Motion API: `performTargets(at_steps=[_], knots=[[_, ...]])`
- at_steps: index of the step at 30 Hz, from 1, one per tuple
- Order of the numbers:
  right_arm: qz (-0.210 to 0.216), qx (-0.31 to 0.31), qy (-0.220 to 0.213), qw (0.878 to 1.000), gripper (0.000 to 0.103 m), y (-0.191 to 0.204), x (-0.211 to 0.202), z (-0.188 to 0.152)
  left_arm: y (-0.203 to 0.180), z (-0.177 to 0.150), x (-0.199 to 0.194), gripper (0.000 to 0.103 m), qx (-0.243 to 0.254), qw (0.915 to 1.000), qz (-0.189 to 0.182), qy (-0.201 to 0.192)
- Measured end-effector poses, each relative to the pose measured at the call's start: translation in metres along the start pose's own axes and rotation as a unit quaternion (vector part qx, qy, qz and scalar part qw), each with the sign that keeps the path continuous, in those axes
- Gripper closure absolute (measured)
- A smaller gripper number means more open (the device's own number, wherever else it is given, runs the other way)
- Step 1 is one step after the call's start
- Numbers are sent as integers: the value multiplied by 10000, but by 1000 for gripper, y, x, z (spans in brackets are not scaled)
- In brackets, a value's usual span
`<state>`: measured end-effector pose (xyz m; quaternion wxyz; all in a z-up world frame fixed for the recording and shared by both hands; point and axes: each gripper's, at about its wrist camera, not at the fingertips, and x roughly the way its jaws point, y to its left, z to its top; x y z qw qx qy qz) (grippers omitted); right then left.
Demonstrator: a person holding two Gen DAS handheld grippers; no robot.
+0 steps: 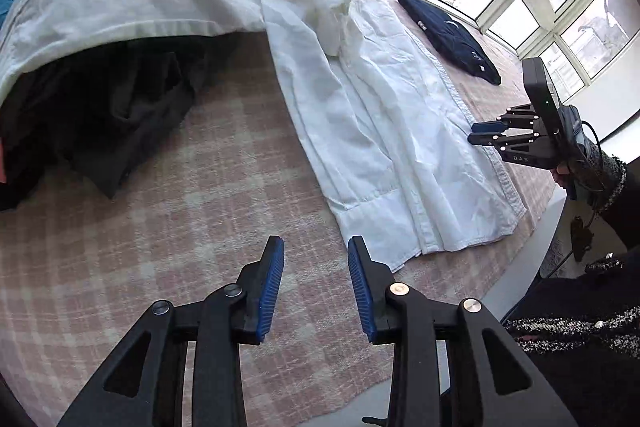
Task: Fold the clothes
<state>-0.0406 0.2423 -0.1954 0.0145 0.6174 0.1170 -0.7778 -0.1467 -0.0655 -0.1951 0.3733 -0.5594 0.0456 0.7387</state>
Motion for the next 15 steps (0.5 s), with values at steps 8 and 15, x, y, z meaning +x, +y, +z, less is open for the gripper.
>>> performTargets(at_steps=[8, 15], knots=[[267, 96, -115, 9995, 83, -3, -6, -8, -30, 3, 47, 72, 24, 9995, -30, 325], [345, 171, -247, 9990, 83, 8, -8, -15, -39, 7, 52, 102, 67, 9989, 409, 221]])
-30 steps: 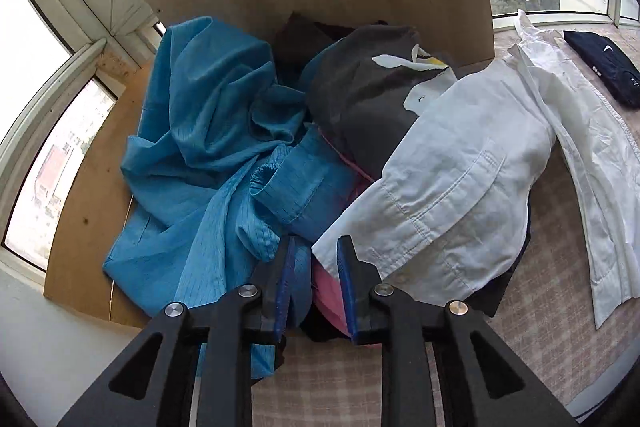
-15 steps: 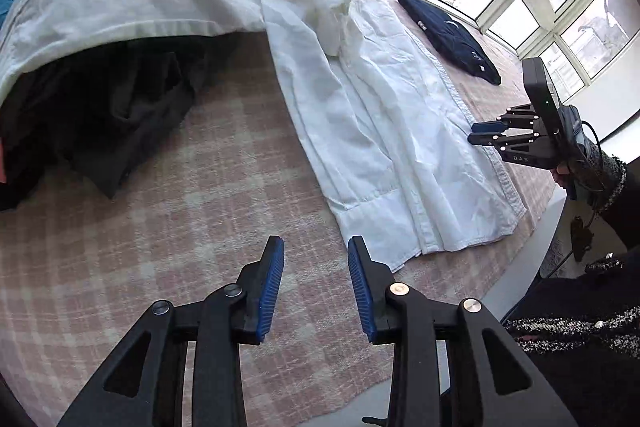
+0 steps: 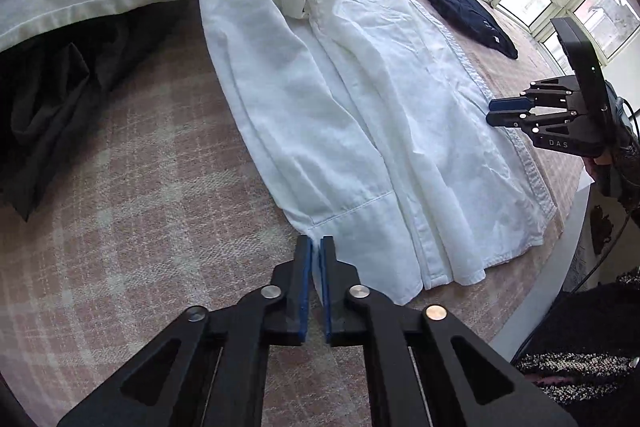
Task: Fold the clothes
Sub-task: 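Grasp the white cloth on the clothes heap with the left gripper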
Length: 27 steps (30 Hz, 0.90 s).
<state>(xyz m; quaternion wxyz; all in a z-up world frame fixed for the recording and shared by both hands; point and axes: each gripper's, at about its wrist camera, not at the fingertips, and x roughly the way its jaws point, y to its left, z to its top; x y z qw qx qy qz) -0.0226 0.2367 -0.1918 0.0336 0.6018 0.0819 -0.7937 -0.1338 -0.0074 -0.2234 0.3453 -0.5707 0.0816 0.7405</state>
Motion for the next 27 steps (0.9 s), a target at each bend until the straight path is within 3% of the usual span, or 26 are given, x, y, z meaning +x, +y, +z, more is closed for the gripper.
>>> performTargets(at_steps=[6, 9, 13, 18, 20, 25, 27], knots=[[34, 45, -28, 10000, 83, 6, -3, -4, 3, 19, -53, 102, 131, 9988, 92, -462], [46, 84, -13, 10000, 83, 6, -3, -4, 9, 40, -111, 102, 537, 9924, 734, -827], [63, 137, 7, 9999, 82, 6, -4, -5, 34, 71, -189, 102, 855, 9750, 1653, -1214], [83, 203, 32, 9998, 82, 6, -4, -5, 76, 105, -247, 102, 1212, 9486, 2690, -1142], [84, 233, 53, 9997, 82, 6, -5, -5, 98, 116, -245, 102, 1195, 9460, 2862, -947], [153, 261, 327, 9990, 82, 9, -8, -1, 153, 119, -196, 101, 998, 9630, 2487, -277], [331, 322, 504, 9977, 82, 9, -13, 5, 167, 112, -170, 95, 957, 9626, 2534, -58]])
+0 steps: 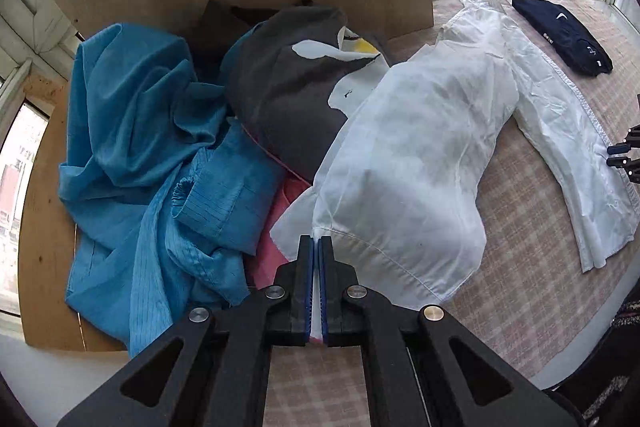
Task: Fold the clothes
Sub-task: 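Grasp the white cloth on the clothes heap with the left gripper, then open the left gripper and release the white cloth on the heap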
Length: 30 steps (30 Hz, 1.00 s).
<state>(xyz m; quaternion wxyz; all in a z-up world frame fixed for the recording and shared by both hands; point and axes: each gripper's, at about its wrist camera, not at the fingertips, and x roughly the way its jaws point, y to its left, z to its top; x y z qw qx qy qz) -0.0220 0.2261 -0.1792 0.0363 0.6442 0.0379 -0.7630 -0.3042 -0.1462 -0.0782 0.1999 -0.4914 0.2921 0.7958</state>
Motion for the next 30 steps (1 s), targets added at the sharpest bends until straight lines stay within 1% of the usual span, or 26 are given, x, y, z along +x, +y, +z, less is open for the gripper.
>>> performTargets(at_steps=[2, 4, 5, 6, 7, 9, 10, 11, 13, 15, 16, 19, 20, 22, 23, 24, 26, 28, 29, 30], knots=[[339, 46, -157, 9993, 82, 1, -21, 13, 4, -8, 11, 93, -118, 9999, -29, -20], [361, -85, -490, 9981, 82, 4, -48, 36, 10, -18, 11, 85, -246, 9996, -83, -121], [366, -179, -639, 9971, 81, -4, -54, 58, 12, -23, 8, 81, -270, 9994, -122, -180], [442, -260, -725, 9960, 74, -13, -52, 84, 15, -27, 4, 77, -270, 9992, -183, -248], [535, -336, -797, 9948, 71, -22, -50, 110, 18, -31, -1, 75, -272, 9989, -243, -311], [686, -516, -883, 9924, 70, -28, -35, 161, 24, -36, -5, 72, -236, 9985, -330, -370], [757, -643, -923, 9908, 70, -20, -33, 178, 26, -37, -5, 69, -185, 9984, -366, -380], [827, -779, -963, 9888, 70, -10, -33, 191, 28, -36, -2, 68, -71, 9986, -399, -353], [1154, -1034, -1071, 9821, 70, 12, -29, 221, 30, -31, 6, 68, 166, 9983, -482, -283], [1531, -1373, -1153, 9718, 70, 43, -33, 245, 31, -20, 17, 67, 520, 9964, -632, -225], [1628, -1528, -1203, 9673, 70, 58, -35, 253, 31, -15, 22, 65, 696, 9949, -706, -196], [1821, -1932, -1348, 9546, 70, 98, -39, 275, 36, 1, 38, 65, 1188, 9885, -930, -60], [1861, -2024, -1384, 9514, 70, 107, -39, 282, 39, 7, 41, 64, 1284, 9856, -1100, -36], [1826, -2175, -1434, 9481, 70, 120, -38, 295, 43, 16, 45, 62, 1463, 9785, -1455, 28], [1737, -2237, -1413, 9486, 70, 125, -35, 300, 43, 20, 47, 61, 1547, 9743, -1636, 65], [1558, -2293, -1385, 9508, 70, 128, -30, 304, 44, 23, 48, 58, 1639, 9701, -1789, 112], [930, -2372, -1206, 9595, 70, 128, -14, 310, 42, 27, 53, 56, 1882, 9635, -1887, 269], [320, -2239, -993, 9690, 70, 119, -1, 315, 40, 31, 58, 56, 2111, 9566, -1964, 422], [377, -2167, -970, 9707, 70, 114, -3, 316, 40, 32, 59, 55, 2179, 9556, -1925, 480], [635, -2121, -1027, 9697, 70, 112, -12, 316, 40, 32, 60, 55, 2234, 9547, -1896, 523]])
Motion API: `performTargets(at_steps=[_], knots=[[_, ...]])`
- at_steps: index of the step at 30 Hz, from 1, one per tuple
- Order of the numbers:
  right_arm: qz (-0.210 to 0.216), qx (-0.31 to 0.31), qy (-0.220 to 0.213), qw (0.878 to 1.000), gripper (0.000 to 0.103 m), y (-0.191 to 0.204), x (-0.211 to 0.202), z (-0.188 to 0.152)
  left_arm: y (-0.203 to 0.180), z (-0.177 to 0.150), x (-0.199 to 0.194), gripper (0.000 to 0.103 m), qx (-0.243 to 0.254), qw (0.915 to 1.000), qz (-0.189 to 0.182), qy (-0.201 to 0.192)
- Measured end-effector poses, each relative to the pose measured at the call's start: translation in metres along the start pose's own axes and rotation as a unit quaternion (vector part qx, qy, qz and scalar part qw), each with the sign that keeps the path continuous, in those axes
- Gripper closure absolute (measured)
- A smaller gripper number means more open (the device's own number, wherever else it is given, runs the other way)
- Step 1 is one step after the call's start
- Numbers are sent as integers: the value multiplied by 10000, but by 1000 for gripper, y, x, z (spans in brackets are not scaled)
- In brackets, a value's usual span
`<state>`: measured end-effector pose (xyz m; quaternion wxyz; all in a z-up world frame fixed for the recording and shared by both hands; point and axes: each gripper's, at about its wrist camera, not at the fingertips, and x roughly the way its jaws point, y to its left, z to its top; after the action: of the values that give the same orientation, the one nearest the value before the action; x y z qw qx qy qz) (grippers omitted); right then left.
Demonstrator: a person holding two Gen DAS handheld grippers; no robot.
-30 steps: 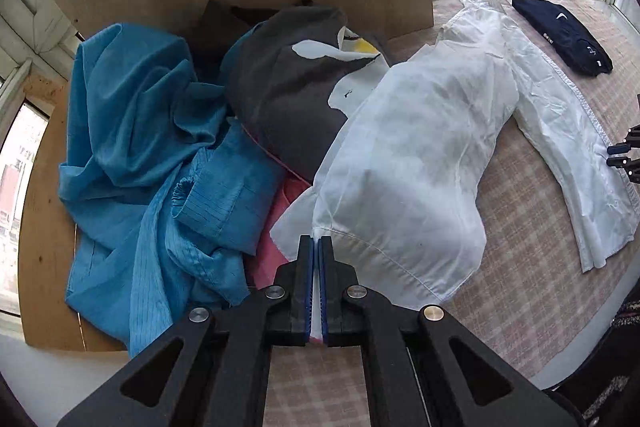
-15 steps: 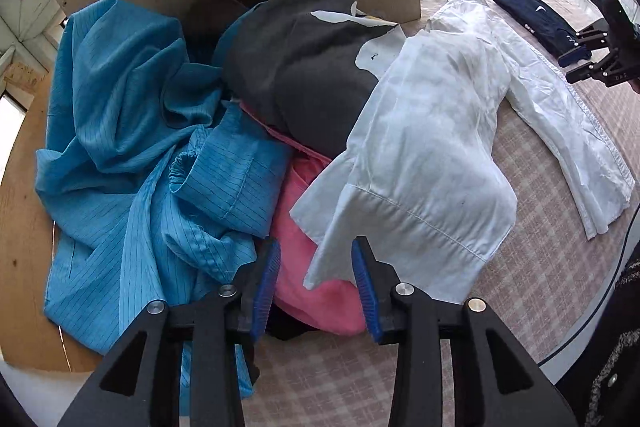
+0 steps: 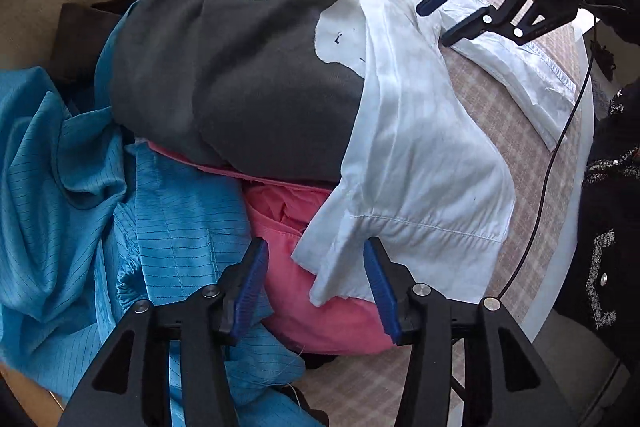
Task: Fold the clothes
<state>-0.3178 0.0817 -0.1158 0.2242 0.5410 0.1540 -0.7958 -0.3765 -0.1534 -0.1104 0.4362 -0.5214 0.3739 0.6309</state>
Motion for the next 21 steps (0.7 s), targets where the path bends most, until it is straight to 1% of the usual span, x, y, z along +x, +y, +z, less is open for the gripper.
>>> performTargets(at_steps=[2, 4, 7, 8, 10, 12, 15, 17, 19, 20, 21], knots=[[303, -265, -442, 9982, 70, 11, -26, 11, 1, -3, -5, 55, -31, 9999, -74, -138], [567, -644, -835, 9928, 70, 24, -49, 25, 0, -8, -11, 55, -93, 9992, -193, -348], [940, -1354, -1022, 9810, 70, 47, -62, 64, -7, -15, -16, 55, -123, 9976, -341, -592], [1004, -1605, -1015, 9766, 70, 54, -61, 77, -9, -17, -17, 55, -133, 9969, -386, -668], [1042, -1990, -782, 9713, 70, 66, -51, 93, -12, -22, -19, 55, -182, 9956, -474, -793], [1070, -2357, -525, 9645, 70, 78, -40, 109, -15, -27, -20, 55, -257, 9950, -468, -849], [969, -2778, -224, 9555, 70, 92, -26, 108, -20, -33, -21, 55, -341, 9947, -452, -854], [832, -2953, -130, 9517, 70, 98, -21, 106, -22, -37, -21, 55, -355, 9945, -438, -883], [745, -3030, -50, 9501, 77, 100, -18, 104, -21, -41, -20, 55, -406, 9938, -465, -923], [753, -3071, -7, 9487, 87, 101, -17, 103, -21, -41, -18, 55, -437, 9939, -446, -914], [715, -3102, 8, 9480, 93, 101, -17, 101, -21, -42, -17, 55, -455, 9942, -413, -883]])
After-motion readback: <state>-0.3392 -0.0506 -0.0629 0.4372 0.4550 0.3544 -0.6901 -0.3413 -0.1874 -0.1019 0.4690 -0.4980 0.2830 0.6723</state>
